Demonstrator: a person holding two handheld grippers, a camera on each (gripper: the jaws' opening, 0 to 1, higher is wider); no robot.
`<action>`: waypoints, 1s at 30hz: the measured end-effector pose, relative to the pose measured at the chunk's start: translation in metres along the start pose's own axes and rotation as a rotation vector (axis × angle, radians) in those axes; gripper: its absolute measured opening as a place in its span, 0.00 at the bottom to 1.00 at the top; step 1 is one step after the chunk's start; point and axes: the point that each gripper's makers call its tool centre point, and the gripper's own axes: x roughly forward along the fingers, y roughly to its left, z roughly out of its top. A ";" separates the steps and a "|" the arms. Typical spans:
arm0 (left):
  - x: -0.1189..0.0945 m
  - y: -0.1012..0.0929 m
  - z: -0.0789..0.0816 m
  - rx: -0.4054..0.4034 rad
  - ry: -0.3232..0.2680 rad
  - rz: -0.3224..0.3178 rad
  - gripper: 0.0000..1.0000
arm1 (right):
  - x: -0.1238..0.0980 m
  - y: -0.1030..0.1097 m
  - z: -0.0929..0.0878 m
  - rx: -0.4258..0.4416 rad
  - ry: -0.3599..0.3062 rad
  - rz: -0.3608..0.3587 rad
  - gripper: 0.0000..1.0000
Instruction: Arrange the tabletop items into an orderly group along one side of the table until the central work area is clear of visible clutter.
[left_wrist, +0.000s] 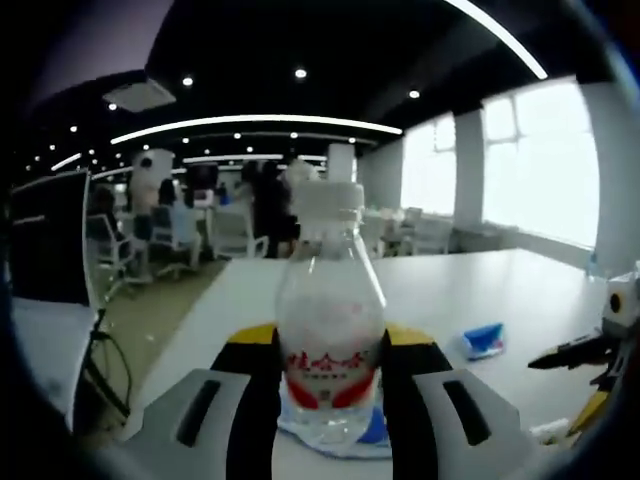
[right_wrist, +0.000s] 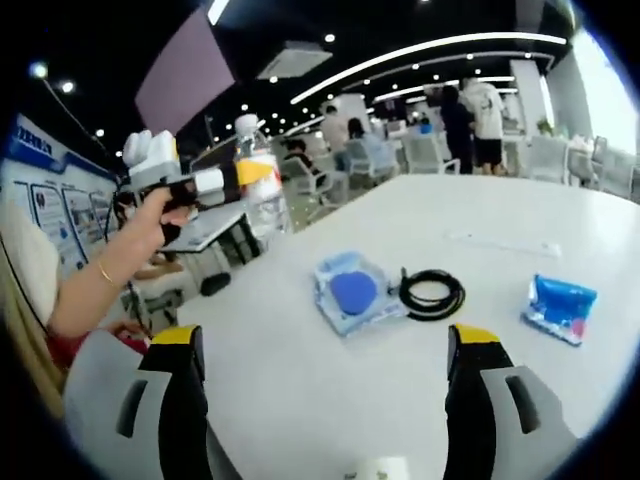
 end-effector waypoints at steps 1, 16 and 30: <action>0.006 0.004 -0.005 -0.013 0.012 -0.008 0.35 | 0.001 -0.001 -0.001 0.002 0.004 -0.001 0.99; 0.060 0.039 -0.033 0.033 0.033 -0.053 0.36 | 0.016 -0.026 -0.027 0.082 0.072 -0.048 0.99; 0.118 0.074 -0.046 -0.044 0.022 -0.018 0.36 | 0.031 -0.032 -0.039 0.162 0.077 -0.032 0.99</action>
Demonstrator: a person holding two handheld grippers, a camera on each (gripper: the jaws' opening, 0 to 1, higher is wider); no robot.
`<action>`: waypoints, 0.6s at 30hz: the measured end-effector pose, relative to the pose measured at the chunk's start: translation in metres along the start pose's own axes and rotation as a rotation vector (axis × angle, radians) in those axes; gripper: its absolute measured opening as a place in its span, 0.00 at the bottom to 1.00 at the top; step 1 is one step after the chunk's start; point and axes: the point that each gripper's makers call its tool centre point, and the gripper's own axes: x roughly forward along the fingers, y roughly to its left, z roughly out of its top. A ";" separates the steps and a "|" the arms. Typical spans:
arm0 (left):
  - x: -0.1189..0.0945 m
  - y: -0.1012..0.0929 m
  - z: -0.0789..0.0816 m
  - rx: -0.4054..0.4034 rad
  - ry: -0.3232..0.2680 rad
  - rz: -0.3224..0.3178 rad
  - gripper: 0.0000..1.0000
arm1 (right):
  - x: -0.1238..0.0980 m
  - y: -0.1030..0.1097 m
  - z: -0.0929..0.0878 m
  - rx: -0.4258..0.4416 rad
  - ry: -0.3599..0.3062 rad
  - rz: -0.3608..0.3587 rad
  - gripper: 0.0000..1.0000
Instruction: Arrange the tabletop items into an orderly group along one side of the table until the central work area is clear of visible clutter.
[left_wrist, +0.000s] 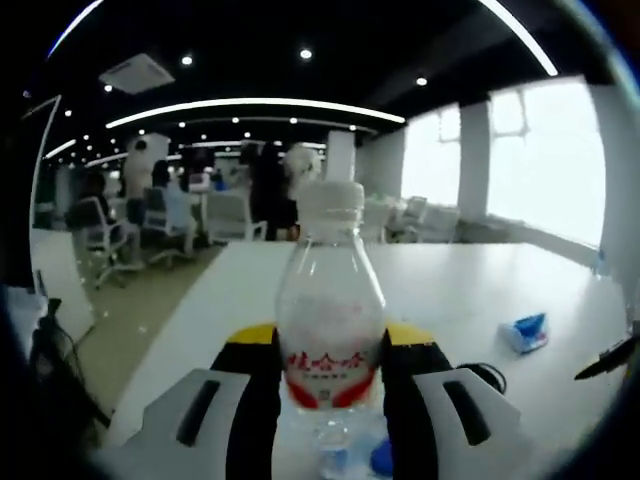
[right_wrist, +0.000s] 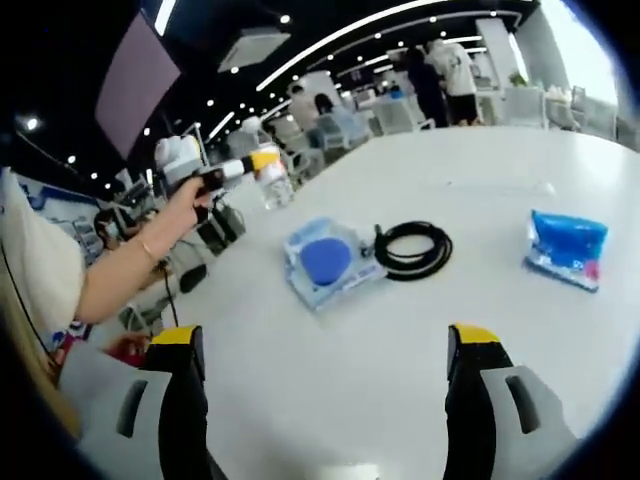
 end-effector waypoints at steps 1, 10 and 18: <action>0.003 0.002 0.000 0.000 -0.002 0.003 0.36 | 0.002 0.000 0.000 0.002 0.002 0.003 0.99; 0.029 0.019 -0.019 -0.002 0.006 0.016 0.35 | 0.011 -0.002 -0.008 0.008 0.032 0.010 0.99; 0.044 0.032 -0.034 0.010 0.000 0.031 0.35 | 0.012 -0.004 -0.015 0.036 0.042 0.016 0.99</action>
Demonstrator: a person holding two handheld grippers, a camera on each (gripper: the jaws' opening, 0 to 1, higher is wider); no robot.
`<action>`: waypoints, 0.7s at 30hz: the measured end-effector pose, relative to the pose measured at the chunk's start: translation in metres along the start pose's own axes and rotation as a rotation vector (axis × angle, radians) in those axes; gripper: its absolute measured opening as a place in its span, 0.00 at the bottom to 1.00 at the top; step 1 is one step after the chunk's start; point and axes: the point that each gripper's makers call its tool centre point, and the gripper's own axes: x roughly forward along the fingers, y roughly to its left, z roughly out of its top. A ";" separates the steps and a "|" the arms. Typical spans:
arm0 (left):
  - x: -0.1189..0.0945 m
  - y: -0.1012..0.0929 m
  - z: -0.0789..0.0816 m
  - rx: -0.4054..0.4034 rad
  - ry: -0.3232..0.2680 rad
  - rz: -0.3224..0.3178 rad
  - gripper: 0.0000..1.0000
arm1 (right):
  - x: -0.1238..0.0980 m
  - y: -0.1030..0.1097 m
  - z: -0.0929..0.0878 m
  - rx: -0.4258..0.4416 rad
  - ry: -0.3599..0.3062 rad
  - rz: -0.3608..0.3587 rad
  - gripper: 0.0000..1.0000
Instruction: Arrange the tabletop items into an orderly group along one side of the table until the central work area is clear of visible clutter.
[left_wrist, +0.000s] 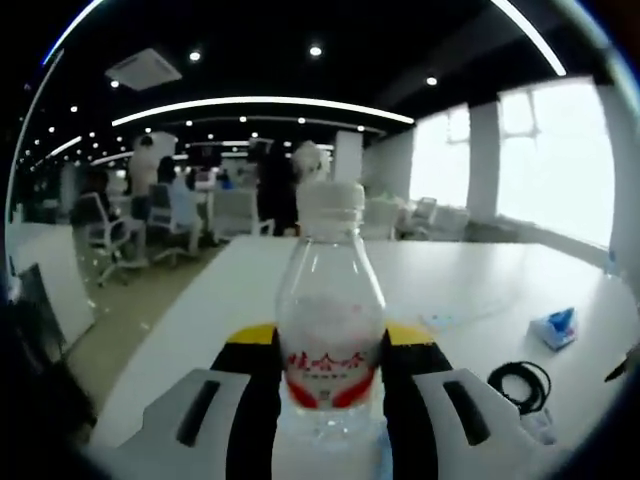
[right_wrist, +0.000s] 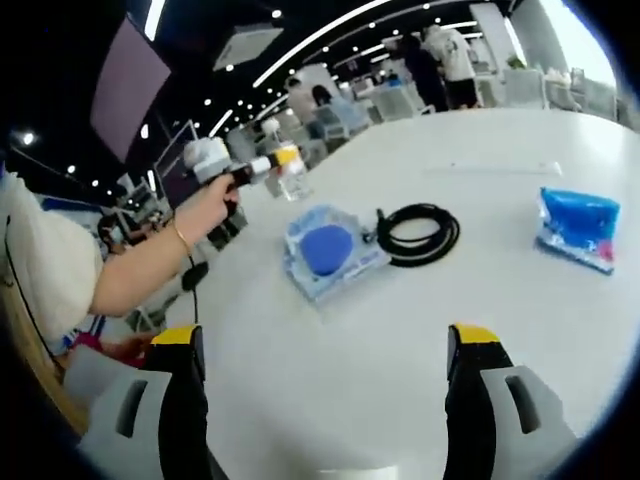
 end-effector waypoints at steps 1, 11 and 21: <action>0.000 0.000 -0.002 0.001 -0.004 0.000 0.35 | 0.000 0.000 0.000 -0.001 0.002 0.000 0.99; 0.004 0.003 -0.024 -0.029 -0.023 0.011 0.35 | 0.002 0.001 -0.010 0.010 0.036 0.005 0.95; 0.005 0.004 -0.033 -0.023 -0.024 0.055 0.35 | 0.004 0.004 -0.011 0.029 0.030 0.021 0.97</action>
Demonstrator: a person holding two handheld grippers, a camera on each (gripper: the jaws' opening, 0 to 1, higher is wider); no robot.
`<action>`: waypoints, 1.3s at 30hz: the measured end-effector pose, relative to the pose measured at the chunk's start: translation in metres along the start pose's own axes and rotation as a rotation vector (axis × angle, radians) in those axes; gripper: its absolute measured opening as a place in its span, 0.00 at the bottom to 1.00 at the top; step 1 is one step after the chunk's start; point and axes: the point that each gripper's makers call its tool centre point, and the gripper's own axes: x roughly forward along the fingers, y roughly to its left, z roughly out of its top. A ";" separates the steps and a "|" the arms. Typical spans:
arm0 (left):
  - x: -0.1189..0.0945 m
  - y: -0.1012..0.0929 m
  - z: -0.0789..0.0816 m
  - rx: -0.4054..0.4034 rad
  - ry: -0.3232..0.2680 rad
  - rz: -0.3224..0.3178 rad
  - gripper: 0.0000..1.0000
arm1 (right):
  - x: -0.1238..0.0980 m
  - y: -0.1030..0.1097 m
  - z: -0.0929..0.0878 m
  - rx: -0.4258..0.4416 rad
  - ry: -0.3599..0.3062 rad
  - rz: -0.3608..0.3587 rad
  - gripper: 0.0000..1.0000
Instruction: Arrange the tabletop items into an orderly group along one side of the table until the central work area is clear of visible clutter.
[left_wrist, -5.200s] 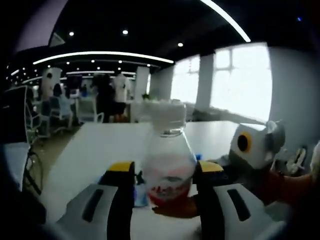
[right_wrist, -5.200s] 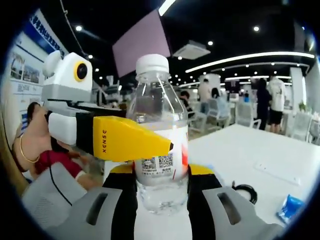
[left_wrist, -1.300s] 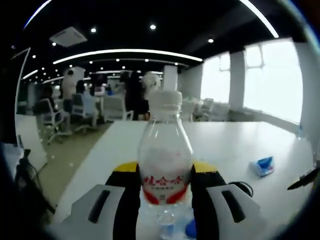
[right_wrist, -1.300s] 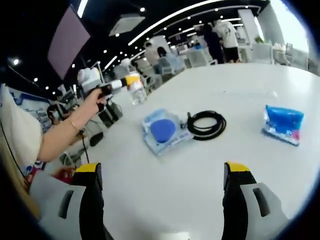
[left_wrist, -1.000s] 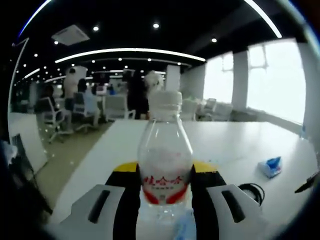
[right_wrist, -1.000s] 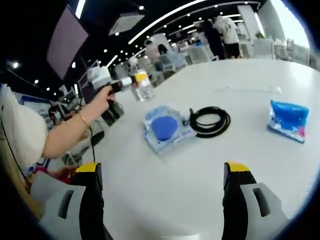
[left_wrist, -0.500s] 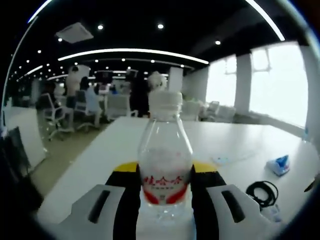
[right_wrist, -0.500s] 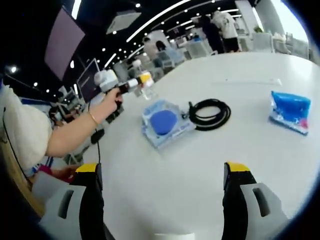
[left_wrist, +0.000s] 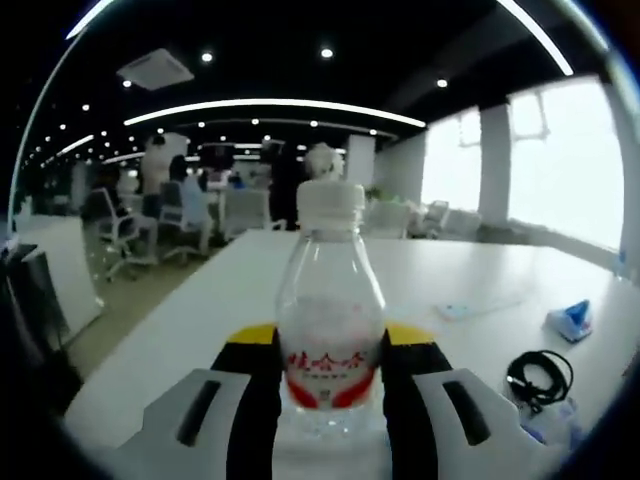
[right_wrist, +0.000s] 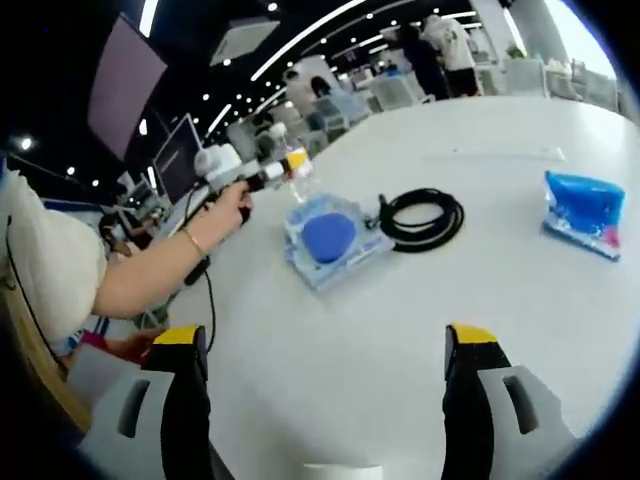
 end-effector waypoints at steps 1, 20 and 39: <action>0.000 -0.001 0.000 0.003 0.001 0.004 0.35 | 0.000 0.001 0.001 0.007 -0.006 0.008 0.97; -0.013 -0.016 -0.006 0.092 0.029 0.023 0.37 | -0.004 0.001 0.005 0.007 0.003 -0.004 0.97; -0.028 -0.019 0.008 0.093 0.047 0.001 0.68 | -0.011 -0.001 0.018 0.026 -0.039 -0.032 0.98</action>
